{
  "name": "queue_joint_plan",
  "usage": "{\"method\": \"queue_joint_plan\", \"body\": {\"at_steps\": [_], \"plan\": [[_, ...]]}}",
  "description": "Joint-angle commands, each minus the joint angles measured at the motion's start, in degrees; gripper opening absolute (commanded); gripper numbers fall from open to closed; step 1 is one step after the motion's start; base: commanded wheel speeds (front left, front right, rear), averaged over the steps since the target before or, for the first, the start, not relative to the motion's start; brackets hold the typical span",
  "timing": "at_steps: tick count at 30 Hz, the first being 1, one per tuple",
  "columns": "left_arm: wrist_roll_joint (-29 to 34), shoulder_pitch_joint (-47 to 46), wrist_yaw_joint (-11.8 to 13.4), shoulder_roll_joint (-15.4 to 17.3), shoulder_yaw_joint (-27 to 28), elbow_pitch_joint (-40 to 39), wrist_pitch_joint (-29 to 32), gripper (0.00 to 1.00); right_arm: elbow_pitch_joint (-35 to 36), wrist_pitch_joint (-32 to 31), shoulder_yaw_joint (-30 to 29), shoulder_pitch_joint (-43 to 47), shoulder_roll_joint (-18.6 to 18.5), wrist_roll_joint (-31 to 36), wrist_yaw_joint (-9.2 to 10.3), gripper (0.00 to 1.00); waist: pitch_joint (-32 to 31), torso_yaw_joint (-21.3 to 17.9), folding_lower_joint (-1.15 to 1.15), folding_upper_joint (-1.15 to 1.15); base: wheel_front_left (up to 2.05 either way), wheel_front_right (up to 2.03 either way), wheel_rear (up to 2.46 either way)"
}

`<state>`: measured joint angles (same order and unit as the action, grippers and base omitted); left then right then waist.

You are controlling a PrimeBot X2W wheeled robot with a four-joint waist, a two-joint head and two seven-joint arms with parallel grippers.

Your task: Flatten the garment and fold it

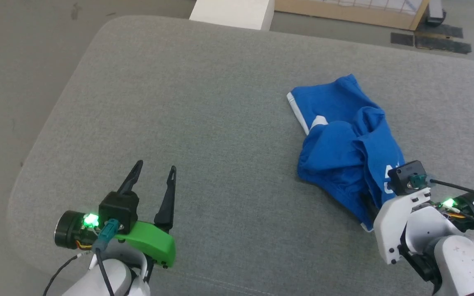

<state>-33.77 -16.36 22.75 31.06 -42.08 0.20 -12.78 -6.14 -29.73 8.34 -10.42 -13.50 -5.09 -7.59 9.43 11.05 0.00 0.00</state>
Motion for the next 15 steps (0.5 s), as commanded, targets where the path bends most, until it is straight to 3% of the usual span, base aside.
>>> {"method": "queue_joint_plan", "body": {"at_steps": [1, 8, 15], "plan": [[0.4, -1.0, -0.3, -0.3, -0.1, 0.4, -0.5, 1.00, -0.4, 0.5, -0.1, -1.1, -0.2, -0.4, 0.10, 0.00, 0.5, 0.4, 0.00, 0.00, 0.00, 0.00, 0.00], [-0.1, -0.7, -0.8, -1.1, -0.7, 1.8, -0.7, 1.00, 0.7, 1.8, 0.2, -0.6, 0.7, -2.9, 0.10, 0.00, -2.2, -0.3, 0.00, 0.00, 0.00, 0.00, 0.00], [-0.7, -0.3, -0.8, -1.6, -0.8, 2.4, -0.7, 1.00, 8.5, -4.0, 3.3, -5.1, 3.1, -13.1, 0.10, 0.00, -5.3, -1.6, 0.00, 0.00, 0.00, 0.00, 0.00]]}}
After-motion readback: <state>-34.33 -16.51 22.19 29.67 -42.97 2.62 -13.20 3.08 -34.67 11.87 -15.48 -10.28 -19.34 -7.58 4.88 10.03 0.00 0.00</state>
